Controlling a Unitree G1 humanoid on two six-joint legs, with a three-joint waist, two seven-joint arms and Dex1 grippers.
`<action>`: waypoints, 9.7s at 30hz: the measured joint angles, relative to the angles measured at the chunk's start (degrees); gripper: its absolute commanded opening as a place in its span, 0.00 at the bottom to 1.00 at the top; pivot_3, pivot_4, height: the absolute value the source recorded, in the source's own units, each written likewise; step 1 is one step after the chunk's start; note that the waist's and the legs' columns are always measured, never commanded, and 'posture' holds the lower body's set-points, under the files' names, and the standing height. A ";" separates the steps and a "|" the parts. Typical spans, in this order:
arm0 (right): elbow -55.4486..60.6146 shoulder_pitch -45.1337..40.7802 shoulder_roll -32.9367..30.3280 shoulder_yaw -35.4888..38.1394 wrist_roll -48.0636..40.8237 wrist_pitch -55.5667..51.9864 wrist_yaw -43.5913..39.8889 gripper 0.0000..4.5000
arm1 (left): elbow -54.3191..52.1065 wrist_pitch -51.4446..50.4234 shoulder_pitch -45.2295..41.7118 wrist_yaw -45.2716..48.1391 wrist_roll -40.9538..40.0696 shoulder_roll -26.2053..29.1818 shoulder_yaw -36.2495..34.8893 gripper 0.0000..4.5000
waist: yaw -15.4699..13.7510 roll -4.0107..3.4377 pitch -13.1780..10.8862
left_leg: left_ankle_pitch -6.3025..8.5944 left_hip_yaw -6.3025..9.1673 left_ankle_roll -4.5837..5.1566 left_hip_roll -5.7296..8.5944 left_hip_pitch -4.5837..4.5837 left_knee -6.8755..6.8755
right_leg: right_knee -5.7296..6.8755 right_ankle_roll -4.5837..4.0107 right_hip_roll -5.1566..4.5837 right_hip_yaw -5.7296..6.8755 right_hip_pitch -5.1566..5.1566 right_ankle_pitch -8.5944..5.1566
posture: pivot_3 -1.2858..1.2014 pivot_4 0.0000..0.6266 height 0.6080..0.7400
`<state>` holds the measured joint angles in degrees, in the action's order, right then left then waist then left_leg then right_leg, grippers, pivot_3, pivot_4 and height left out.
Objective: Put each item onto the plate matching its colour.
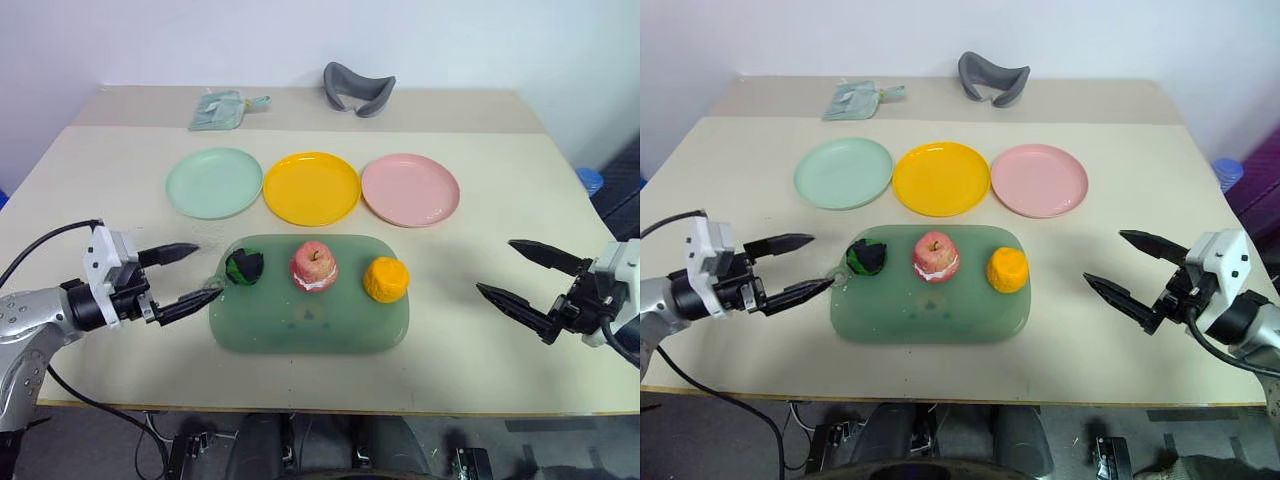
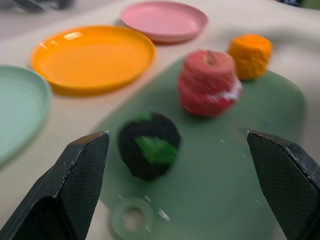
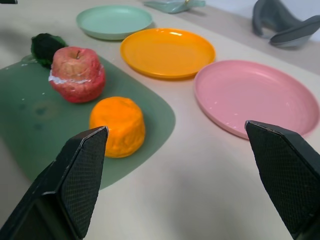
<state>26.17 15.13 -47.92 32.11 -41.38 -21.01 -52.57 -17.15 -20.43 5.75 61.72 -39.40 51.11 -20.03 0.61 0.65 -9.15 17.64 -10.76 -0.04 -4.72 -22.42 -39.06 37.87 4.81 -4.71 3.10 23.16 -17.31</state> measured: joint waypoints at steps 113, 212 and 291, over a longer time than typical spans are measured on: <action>-14.96 -38.19 17.40 -31.99 15.97 5.62 -0.59 1.00 | 20.65 2.07 -32.95 -26.54 18.06 -22.95 12.71 0.99 | 0.22 0.13 -0.08 | -0.06 -0.21 -0.06 0.01 -0.11 -0.15 | 0.16 0.04 0.03 0.10 0.11 0.01 | 0.52 0.24 1.00; -16.84 -43.52 20.14 -47.51 20.51 -9.71 -5.38 0.99 | 2.83 6.28 -8.69 5.75 3.93 -6.86 7.25 1.00 | 0.32 0.07 -0.07 | -0.06 -0.07 -0.08 -0.03 -0.33 -0.06 | 0.16 -0.05 0.01 0.09 0.40 -0.02 | 0.52 0.24 1.00; -26.82 -50.46 25.87 -48.98 24.11 -10.47 -4.44 0.99 | -0.75 2.80 -4.66 -3.27 5.51 -9.30 5.57 1.00 | 1.61 0.00 -0.12 | -0.08 -0.06 -0.11 -0.05 -0.48 -0.06 | 0.19 -0.05 0.02 0.10 0.53 -0.02 | 0.52 0.24 1.00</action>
<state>-0.65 -35.33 -22.05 -16.87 -17.27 -31.49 -57.01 -17.90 -17.64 1.09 58.45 -33.89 41.81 -14.47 2.22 0.65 -9.27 17.56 -10.82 -0.14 -4.77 -22.91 -39.12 38.06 4.76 -4.69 3.20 23.69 -17.33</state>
